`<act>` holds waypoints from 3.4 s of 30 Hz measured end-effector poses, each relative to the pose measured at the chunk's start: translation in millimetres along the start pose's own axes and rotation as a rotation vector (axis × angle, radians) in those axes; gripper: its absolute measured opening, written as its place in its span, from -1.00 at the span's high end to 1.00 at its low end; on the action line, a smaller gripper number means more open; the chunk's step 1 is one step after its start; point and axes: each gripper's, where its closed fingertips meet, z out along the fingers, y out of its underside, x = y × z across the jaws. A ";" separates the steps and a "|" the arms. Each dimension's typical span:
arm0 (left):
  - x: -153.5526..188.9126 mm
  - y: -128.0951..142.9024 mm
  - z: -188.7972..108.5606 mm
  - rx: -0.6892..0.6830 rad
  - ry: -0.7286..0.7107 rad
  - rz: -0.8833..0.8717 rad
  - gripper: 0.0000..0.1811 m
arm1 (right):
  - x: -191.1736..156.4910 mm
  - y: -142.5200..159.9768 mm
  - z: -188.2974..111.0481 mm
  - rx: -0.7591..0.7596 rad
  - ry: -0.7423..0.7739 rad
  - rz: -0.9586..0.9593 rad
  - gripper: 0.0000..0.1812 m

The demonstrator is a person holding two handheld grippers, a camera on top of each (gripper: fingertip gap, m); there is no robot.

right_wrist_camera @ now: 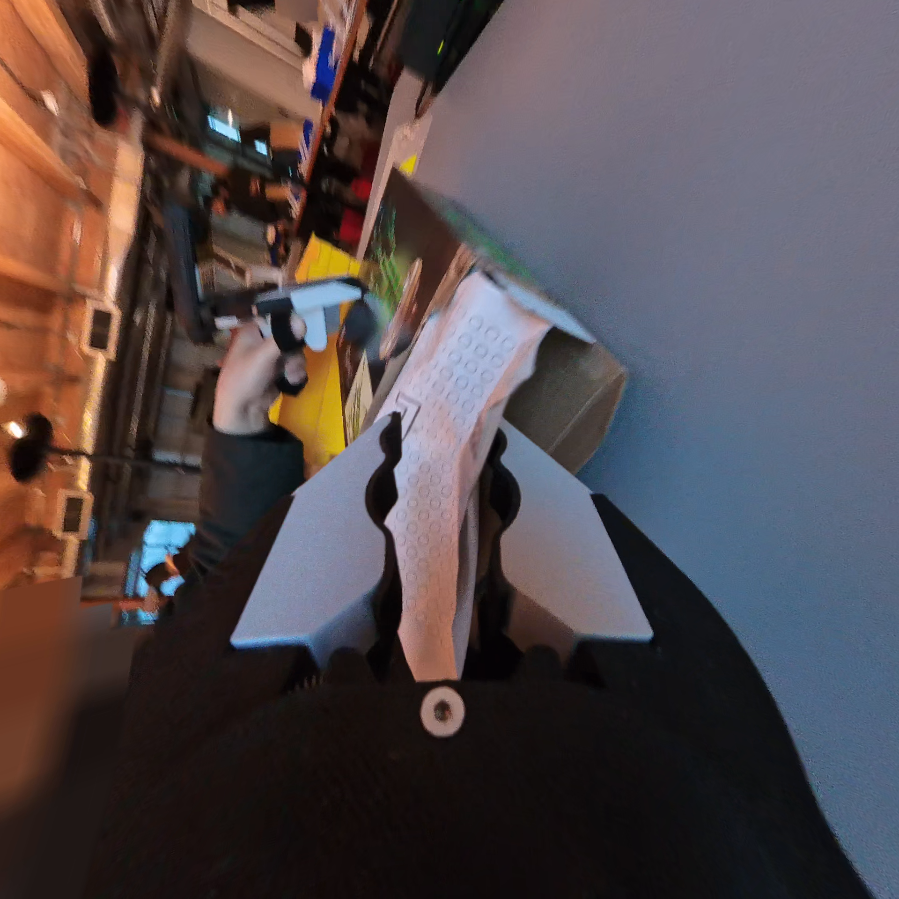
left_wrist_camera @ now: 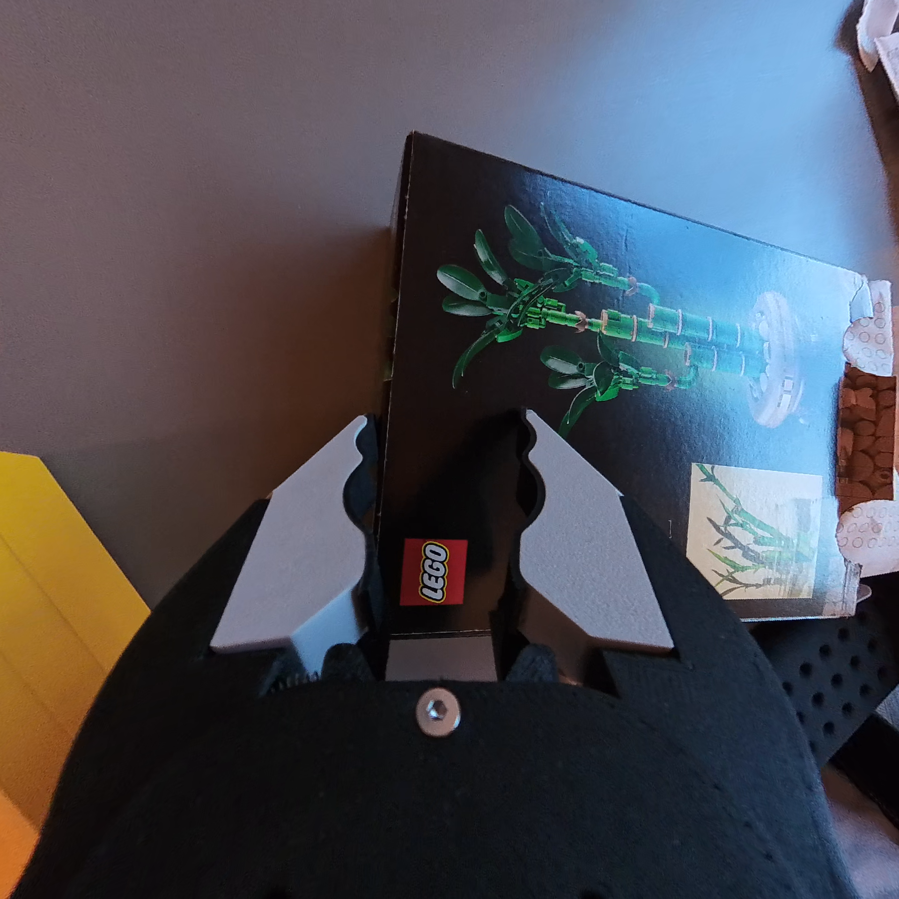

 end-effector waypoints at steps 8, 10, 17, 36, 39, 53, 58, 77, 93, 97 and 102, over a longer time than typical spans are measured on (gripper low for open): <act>0.7 -1.0 1.4 0.012 -0.012 -0.003 0.37 | 11.0 10.2 19.3 -0.098 0.097 -0.060 1.00; 2.0 -1.3 2.2 0.013 -0.017 -0.007 0.37 | -0.1 9.7 29.9 -0.085 0.126 -0.152 0.99; -0.7 -0.8 0.4 0.043 -0.029 -0.039 0.38 | -4.8 9.1 57.7 -0.037 0.100 0.171 1.00; 3.7 21.1 -11.8 -0.074 0.037 -0.110 0.46 | 8.0 51.6 -48.9 -0.117 0.142 -0.183 0.46; 19.3 45.6 -23.5 -0.258 0.092 -0.088 0.52 | 39.2 34.0 -64.0 -0.078 0.308 -0.280 0.46; 23.5 49.6 -22.6 -0.233 0.123 -0.093 0.54 | 68.3 16.5 -55.5 -0.155 0.185 -0.012 0.62; 23.3 49.8 -22.2 -0.223 0.133 -0.097 0.54 | 62.9 29.0 -22.2 -0.219 0.073 0.097 0.70; 95.8 71.0 -45.0 -0.076 0.536 -0.125 0.68 | -97.8 -106.6 -69.4 -0.450 0.384 -0.618 1.00; 124.0 -37.9 -219.7 0.961 0.376 0.377 -0.04 | -203.7 -99.1 -54.8 -0.457 0.295 -1.249 1.00; 156.6 -28.5 -175.9 0.594 0.355 0.650 -0.35 | -226.2 -86.5 -47.1 -0.471 0.267 -1.324 1.00; 170.0 -15.0 -148.1 0.411 0.340 0.885 -0.57 | -252.9 -61.7 -42.0 -0.466 0.192 -1.542 1.00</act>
